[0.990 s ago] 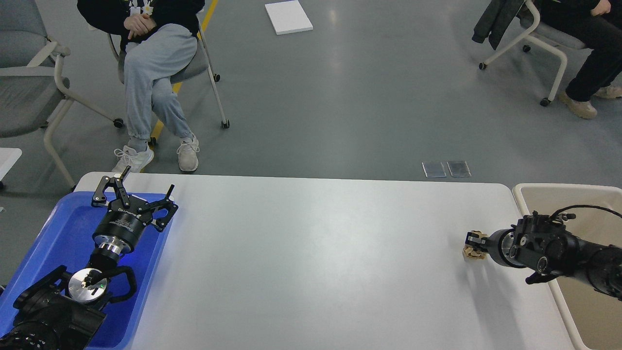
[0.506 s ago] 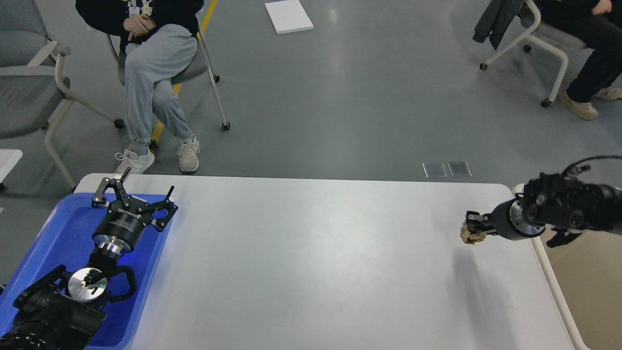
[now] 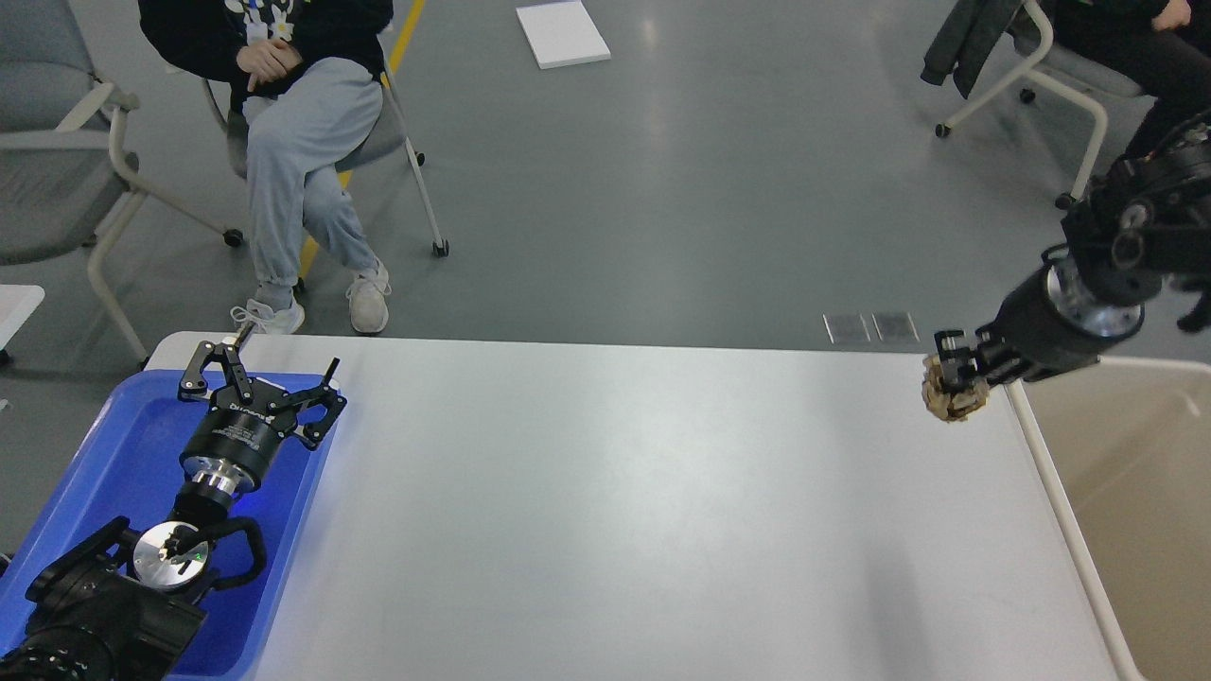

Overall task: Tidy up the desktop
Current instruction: 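Lift the paper ball with the right gripper and carry it toward the bin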

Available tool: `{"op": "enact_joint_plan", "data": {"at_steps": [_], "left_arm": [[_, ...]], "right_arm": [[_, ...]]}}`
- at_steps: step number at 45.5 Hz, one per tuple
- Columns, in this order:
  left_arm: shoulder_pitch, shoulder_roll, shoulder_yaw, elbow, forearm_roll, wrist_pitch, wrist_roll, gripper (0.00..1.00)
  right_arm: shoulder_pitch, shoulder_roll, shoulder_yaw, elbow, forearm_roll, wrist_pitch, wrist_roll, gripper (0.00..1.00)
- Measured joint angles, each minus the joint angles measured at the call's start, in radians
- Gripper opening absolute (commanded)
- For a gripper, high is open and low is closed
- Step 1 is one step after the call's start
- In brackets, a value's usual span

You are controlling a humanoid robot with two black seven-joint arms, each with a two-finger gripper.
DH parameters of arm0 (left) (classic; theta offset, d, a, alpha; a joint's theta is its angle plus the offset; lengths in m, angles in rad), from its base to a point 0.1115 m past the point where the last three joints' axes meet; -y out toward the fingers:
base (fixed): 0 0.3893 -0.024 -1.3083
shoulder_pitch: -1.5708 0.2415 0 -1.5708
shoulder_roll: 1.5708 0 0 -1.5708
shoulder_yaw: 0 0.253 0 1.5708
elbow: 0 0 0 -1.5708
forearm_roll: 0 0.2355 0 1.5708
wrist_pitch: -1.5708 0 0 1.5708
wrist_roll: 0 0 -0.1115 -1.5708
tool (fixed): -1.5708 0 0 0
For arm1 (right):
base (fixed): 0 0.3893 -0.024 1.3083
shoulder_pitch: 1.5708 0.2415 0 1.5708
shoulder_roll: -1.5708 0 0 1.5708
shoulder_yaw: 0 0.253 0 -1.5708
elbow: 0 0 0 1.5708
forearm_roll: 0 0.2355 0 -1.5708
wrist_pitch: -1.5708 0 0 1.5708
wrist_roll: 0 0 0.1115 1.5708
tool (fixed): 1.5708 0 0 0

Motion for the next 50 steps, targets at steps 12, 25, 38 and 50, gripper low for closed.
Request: {"op": "enact_joint_plan", "data": {"at_steps": [12,25,38,50], "left_arm": [[0.000,0.000,0.000,0.000,0.000,0.000,0.000,1.00],[0.000,0.000,0.000,0.000,0.000,0.000,0.000,1.00],[0.000,0.000,0.000,0.000,0.000,0.000,0.000,1.00],[0.000,0.000,0.000,0.001,0.000,0.000,0.000,1.00]], "right_arm": [[0.205,0.001,-0.027,0.063,-0.005,0.106,0.000,0.00],[0.285,0.001,-0.038,0.082,-0.007,0.149,-0.003,0.00],[0.303,-0.011,-0.042,0.084,-0.009,0.158,-0.005,0.00],[0.272,-0.081,-0.045,0.080,-0.054,0.152,-0.007,0.00]]}}
